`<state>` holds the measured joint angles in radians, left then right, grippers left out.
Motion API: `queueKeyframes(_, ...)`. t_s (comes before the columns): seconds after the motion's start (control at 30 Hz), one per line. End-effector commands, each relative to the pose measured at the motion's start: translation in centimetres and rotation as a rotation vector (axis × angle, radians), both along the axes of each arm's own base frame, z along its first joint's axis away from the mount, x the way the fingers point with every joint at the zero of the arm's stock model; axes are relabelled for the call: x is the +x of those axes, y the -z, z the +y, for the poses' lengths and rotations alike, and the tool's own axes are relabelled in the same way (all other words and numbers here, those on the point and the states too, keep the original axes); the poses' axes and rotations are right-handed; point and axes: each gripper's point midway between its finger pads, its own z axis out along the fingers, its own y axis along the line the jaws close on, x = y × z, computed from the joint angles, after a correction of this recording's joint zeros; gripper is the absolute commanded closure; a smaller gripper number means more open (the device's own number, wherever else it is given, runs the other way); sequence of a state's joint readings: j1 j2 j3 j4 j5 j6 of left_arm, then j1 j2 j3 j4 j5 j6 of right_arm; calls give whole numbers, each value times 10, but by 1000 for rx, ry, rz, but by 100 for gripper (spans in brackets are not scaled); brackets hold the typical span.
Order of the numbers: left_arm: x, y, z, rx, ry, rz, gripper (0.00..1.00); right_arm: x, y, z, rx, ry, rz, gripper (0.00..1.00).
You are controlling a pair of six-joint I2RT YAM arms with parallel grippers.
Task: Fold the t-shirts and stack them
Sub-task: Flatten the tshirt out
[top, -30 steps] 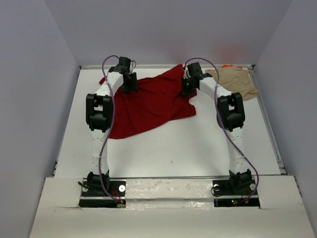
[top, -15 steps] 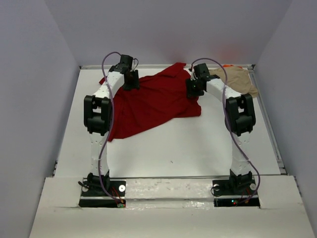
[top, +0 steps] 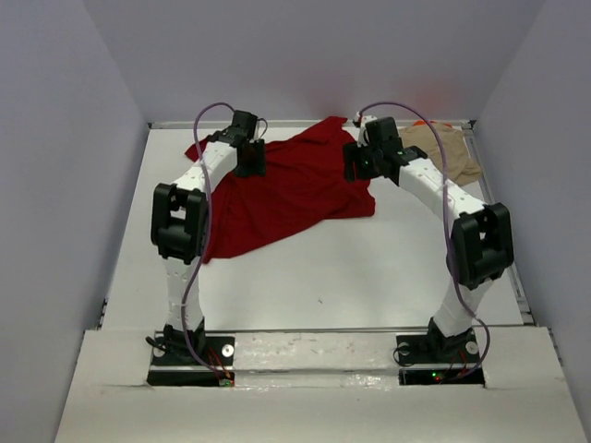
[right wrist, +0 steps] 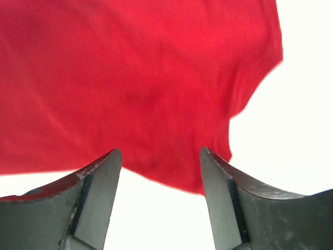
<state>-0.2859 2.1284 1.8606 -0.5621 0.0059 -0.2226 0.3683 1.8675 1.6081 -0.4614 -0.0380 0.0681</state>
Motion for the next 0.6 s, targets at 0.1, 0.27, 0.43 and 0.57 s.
queueKeyframes(0.1,-55,-20,7,-31,-20,0,50,-59,1,-10,78,35,43,36)
queueKeyframes(0.27,-72,-25,23,5,-60,-21,55,-81,18,-13,109,52,88,36)
queueKeyframes(0.43,-84,-27,44,88,-118,-15,55,-92,35,-5,194,36,181,38)
queueKeyframes(0.57,-90,-28,54,113,-146,-26,57,-88,38,-26,326,83,226,45)
